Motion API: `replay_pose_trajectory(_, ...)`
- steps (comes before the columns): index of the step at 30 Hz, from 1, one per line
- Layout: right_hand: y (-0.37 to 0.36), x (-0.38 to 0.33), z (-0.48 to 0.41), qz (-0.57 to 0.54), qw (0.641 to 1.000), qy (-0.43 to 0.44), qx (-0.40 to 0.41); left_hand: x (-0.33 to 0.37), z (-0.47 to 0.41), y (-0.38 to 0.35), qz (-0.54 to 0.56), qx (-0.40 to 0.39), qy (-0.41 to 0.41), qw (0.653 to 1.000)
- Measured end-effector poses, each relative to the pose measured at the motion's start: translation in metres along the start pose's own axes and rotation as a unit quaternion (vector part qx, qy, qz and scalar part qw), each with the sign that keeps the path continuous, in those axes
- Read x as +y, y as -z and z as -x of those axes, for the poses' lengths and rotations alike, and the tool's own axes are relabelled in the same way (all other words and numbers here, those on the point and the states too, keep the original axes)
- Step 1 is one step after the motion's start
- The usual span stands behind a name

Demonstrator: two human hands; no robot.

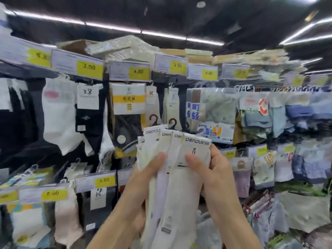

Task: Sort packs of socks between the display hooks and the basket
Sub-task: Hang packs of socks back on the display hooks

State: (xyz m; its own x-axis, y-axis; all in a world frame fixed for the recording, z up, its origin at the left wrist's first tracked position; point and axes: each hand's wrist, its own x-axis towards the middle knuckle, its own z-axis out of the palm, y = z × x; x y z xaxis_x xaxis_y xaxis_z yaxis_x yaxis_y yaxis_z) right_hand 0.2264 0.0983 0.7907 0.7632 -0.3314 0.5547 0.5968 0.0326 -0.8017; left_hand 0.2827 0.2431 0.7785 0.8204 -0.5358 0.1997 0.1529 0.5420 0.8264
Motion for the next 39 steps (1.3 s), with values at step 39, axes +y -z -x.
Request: replay_pose_trajectory(39,0.022,0.079,-0.335,0.197,0.976,-0.002,-0.09,0.007,-0.127,-0.008,-0.111,0.112,-0.105,0.982)
